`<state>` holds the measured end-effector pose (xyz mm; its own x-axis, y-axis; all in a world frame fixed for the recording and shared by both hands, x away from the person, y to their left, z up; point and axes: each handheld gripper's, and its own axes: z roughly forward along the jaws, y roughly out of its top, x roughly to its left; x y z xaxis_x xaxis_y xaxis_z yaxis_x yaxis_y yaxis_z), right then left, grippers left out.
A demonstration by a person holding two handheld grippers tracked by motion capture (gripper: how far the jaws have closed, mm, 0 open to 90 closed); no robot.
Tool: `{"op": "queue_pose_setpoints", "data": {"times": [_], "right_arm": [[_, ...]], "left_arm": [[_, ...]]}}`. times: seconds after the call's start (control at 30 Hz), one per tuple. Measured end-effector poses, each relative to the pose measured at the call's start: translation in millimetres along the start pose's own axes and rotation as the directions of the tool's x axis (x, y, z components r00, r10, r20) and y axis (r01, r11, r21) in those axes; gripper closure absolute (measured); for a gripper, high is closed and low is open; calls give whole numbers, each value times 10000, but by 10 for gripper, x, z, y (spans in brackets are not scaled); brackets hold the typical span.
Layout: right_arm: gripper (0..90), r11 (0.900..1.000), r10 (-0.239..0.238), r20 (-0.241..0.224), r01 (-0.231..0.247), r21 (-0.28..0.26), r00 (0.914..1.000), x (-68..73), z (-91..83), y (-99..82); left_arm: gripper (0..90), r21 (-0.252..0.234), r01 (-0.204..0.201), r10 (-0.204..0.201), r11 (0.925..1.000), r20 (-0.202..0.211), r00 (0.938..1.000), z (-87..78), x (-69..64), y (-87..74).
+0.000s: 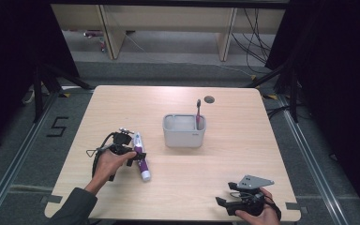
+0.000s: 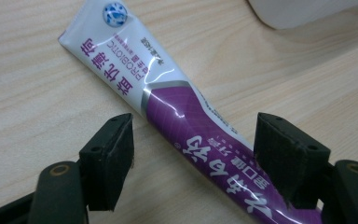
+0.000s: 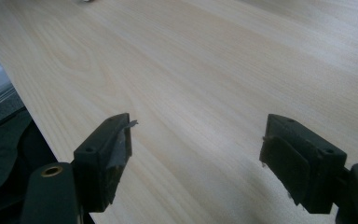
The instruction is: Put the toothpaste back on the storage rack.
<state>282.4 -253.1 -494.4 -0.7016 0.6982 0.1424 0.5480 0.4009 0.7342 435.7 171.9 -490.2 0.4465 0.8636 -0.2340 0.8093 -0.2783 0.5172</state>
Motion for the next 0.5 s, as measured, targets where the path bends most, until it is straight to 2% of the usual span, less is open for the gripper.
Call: {"op": "queue_pose_setpoints", "data": {"times": [0.27, 0.4, 0.47, 0.5], "right_arm": [[245, 10000, 67, -123, -67, 39, 9999, 2, 5, 0], [245, 10000, -3, -55, 3, 0, 10000, -1, -2, 0], [245, 10000, -4, -46, 4, -8, 10000, 0, -3, 0], [245, 10000, -7, -47, 7, -14, 10000, 0, -5, 1]], "left_arm": [[280, 195, -67, 70, 9998, -105, 9999, 77, -16, 36], [323, 253, -407, 412, 9988, -193, 9990, 71, -36, 42], [358, 431, -536, 547, 9976, -247, 9982, 60, -46, 41], [377, 474, -716, 730, 9963, -283, 9969, 61, -44, 38]]}}
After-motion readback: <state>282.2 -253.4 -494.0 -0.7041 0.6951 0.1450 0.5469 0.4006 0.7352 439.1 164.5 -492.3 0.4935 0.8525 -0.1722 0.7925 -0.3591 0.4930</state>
